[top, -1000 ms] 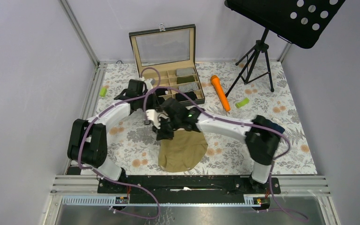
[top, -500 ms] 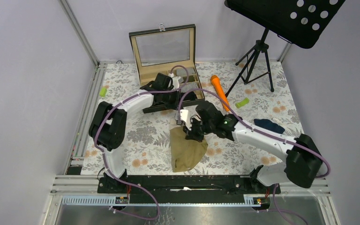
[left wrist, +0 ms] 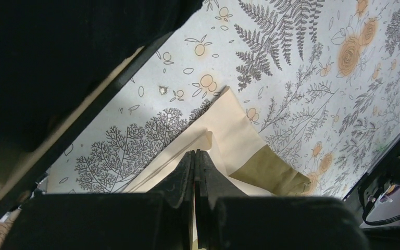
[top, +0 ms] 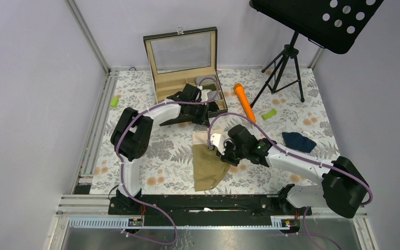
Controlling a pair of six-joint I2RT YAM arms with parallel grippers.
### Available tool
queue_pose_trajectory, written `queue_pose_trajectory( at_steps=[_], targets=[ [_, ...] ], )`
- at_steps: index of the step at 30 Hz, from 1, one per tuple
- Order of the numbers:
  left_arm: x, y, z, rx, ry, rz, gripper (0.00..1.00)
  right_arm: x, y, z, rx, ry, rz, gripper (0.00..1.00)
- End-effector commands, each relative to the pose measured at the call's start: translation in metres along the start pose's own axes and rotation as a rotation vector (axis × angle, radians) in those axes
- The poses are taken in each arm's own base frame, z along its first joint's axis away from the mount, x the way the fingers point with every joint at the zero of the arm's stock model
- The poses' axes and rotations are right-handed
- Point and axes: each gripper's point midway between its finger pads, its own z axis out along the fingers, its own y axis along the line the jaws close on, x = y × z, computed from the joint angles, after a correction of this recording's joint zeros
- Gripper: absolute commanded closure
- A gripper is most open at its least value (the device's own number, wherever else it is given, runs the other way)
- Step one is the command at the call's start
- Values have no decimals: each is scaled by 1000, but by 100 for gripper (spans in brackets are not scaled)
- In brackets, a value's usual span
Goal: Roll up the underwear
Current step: Fold the underwear at the center of the board.
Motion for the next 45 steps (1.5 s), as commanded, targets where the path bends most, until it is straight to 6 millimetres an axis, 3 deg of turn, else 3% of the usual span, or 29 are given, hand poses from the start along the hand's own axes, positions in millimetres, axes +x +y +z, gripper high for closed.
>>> queue_pose_trajectory(
  at_steps=[1,7,14,23,32,45],
  targets=[
    [-43,2,-2,-25,-126,75,100,5,-8,-2,32,7,-1,100],
    [-47,0,-6,-27,-142,65,100,13,-13,-1,40,29,6,99],
    [-58,-31,-41,34,-196,61,100,-14,-9,-14,6,-36,-8,99],
    [-46,-29,-63,-5,-214,23,100,-21,-14,-15,13,-39,-26,100],
    [-38,-13,-30,-19,-161,-15,100,-5,-17,-7,21,14,-31,100],
    [-44,-4,5,-31,-143,-6,100,39,-35,6,140,111,-15,97]
  ],
)
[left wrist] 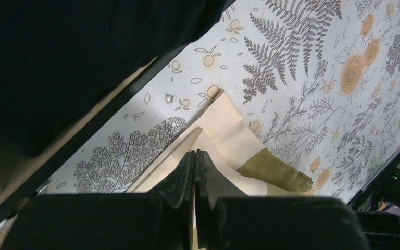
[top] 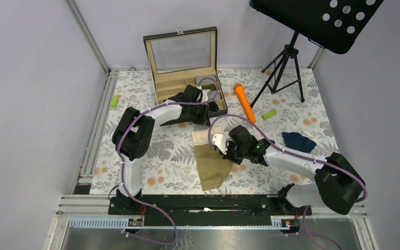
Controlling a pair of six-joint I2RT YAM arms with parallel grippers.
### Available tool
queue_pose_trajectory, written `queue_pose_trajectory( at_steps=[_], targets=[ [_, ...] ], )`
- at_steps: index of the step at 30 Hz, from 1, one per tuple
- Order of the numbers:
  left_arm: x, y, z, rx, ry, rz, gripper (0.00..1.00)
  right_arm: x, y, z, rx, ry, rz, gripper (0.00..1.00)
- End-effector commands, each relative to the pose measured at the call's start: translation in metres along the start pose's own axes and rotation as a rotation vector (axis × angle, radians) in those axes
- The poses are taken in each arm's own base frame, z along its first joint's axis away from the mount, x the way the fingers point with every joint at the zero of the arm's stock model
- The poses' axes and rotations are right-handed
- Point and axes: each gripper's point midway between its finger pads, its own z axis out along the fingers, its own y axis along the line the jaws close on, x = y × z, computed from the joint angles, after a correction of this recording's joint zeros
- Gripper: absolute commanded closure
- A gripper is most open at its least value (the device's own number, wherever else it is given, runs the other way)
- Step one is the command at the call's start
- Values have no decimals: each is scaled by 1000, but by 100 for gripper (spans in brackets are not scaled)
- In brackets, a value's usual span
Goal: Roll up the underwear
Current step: Fold the underwear at the center of the board.
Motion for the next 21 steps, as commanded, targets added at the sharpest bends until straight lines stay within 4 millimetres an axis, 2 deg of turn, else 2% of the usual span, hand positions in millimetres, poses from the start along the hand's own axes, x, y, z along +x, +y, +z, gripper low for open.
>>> queue_pose_trajectory(
  at_steps=[1,4,10,18,21],
  targets=[
    [-42,-12,-1,6,-125,52,100,13,-10,2,50,34,6,97],
    [-49,-17,-6,9,-144,53,100,12,-13,0,61,29,11,97],
    [-58,-31,-32,17,-194,42,100,0,-18,-6,73,2,22,97],
    [-55,-22,-43,-48,-208,17,100,0,-25,-5,83,11,9,97],
    [-53,-16,-40,-71,-199,4,100,1,-28,-5,86,14,8,97]
  ],
)
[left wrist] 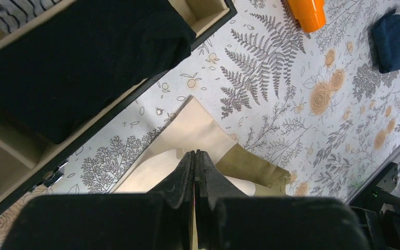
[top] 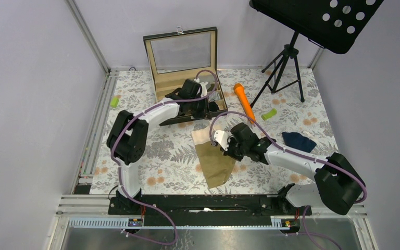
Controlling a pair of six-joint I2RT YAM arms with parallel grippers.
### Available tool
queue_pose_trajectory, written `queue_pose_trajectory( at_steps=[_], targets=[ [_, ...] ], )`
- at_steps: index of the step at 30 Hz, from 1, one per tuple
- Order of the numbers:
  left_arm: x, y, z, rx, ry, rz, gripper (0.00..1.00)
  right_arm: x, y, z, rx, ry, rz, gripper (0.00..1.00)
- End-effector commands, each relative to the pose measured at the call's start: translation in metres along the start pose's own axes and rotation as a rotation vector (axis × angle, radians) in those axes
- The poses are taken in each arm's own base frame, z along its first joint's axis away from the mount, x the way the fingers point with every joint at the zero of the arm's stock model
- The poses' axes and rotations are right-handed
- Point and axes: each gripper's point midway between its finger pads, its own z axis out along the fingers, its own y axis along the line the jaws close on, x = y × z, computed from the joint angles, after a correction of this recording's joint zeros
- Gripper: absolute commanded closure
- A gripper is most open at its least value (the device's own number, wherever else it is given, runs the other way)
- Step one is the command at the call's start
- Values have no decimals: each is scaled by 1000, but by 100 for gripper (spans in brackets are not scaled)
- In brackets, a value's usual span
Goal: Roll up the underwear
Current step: Fold the underwear at the center of the board.
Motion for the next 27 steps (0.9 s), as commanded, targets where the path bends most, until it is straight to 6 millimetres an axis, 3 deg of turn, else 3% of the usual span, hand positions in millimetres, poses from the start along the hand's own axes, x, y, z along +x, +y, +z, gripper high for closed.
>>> queue_pose_trajectory(
  at_steps=[1,9,12,17,23,27],
  targets=[
    [-22,5,-12,-57,-87,5,100,-3,-10,-3,18,6,-1,97],
    [-24,21,20,-97,-72,12,100,5,-24,3,46,36,24,95],
    [-33,16,29,-81,-82,50,100,13,-36,5,77,57,38,91],
    [-50,-13,38,40,-105,113,80,19,-41,-1,81,78,80,69],
    [-80,-27,8,7,-200,181,62,7,-63,-24,172,38,183,57],
    [-62,-29,-17,8,-184,203,60,-7,-73,-34,179,-13,281,54]
  ],
)
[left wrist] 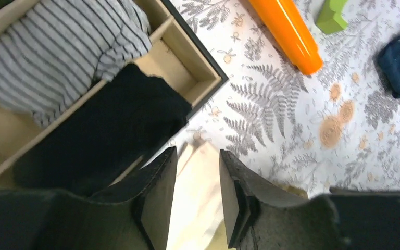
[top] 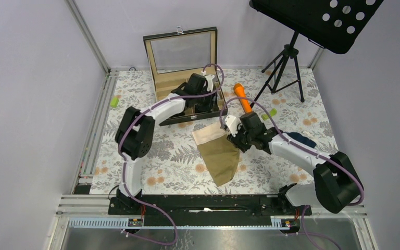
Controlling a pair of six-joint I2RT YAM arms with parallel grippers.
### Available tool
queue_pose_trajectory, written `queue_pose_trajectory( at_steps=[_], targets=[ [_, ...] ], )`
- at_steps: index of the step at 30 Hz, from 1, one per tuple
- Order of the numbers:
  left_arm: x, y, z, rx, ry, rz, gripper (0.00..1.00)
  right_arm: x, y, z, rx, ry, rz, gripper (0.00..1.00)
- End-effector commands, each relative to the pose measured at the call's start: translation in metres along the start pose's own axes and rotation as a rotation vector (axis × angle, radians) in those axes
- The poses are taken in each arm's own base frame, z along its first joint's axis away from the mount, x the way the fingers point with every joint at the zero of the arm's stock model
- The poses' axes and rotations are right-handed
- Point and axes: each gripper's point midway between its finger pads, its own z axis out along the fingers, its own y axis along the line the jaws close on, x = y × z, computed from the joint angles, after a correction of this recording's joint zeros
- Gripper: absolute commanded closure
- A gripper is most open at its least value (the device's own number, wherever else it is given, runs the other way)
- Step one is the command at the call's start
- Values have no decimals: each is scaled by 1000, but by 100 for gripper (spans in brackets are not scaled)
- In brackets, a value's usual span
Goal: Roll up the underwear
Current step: Fold the underwear at the center of the board.
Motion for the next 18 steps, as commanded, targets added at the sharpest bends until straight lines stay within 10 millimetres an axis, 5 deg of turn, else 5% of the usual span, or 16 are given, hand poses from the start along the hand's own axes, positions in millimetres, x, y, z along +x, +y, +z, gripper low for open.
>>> queue_pose_trajectory(
  at_steps=[1,8,13,18],
  targets=[
    [-15,-24,-51,40,-84,76,60,-36,-17,-21,23,-101,139,54],
    [81,-41,-74,223,102,6,62,-50,12,-6,-181,-86,360,64],
    [99,-43,-76,258,129,55,62,-41,22,14,-253,-20,473,69],
    [111,-48,-72,285,160,101,63,-17,5,33,-159,66,541,77]
  ],
)
